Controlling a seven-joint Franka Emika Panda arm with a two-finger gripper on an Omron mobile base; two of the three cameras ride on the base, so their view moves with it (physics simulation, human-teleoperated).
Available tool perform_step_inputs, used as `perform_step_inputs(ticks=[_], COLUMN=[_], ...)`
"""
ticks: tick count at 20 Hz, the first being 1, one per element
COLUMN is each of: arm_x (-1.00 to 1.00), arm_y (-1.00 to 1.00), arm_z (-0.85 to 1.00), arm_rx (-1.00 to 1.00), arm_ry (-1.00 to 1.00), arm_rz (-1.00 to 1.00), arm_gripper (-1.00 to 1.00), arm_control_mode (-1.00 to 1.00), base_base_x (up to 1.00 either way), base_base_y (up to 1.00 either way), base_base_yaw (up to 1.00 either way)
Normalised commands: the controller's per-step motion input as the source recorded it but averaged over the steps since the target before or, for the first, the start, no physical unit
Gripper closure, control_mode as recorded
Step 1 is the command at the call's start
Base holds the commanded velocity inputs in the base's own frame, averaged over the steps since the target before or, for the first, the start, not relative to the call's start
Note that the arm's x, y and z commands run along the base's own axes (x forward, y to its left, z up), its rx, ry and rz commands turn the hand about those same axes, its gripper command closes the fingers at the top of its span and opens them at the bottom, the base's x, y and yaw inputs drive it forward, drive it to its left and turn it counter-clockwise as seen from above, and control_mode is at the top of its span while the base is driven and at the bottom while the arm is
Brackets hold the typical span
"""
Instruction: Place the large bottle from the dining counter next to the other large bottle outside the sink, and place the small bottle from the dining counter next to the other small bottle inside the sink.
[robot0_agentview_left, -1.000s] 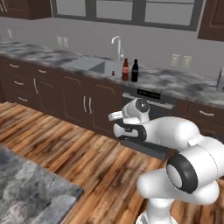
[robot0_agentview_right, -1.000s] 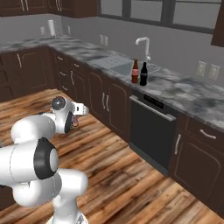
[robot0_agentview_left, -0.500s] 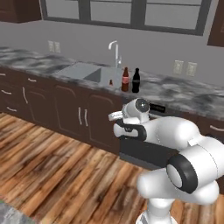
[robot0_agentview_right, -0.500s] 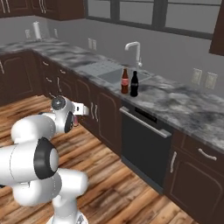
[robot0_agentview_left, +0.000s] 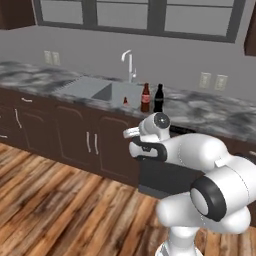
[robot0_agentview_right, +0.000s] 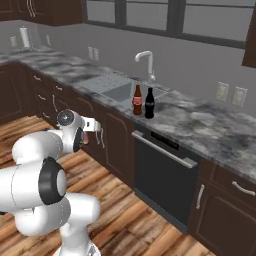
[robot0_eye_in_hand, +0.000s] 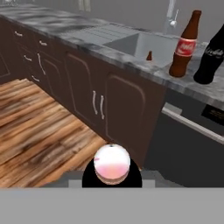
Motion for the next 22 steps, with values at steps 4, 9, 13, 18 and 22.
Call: perform_step_inputs(ticks=[4, 9, 13, 18, 22], arm_x=[0.0, 0.0, 0.0, 0.0, 0.0], arm_y=[0.0, 0.0, 0.0, 0.0, 0.0], arm_z=[0.0, 0.0, 0.0, 0.0, 0.0], arm_rx=[0.0, 0.0, 0.0, 0.0, 0.0], arm_ry=[0.0, 0.0, 0.0, 0.0, 0.0], arm_rz=[0.0, 0.0, 0.0, 0.0, 0.0], arm_gripper=[1.0, 1.0, 1.0, 1.0, 1.0], arm_control_mode=[1.0, 1.0, 1.0, 1.0, 1.0], base_base_x=[0.77, 0.85, 0.55, 0.37, 0.48], base_base_y=[0.19, 0.12, 0.32, 0.47, 0.44], base_base_yaw=[-0.22, -0.2, -0.25, -0.3, -0.33])
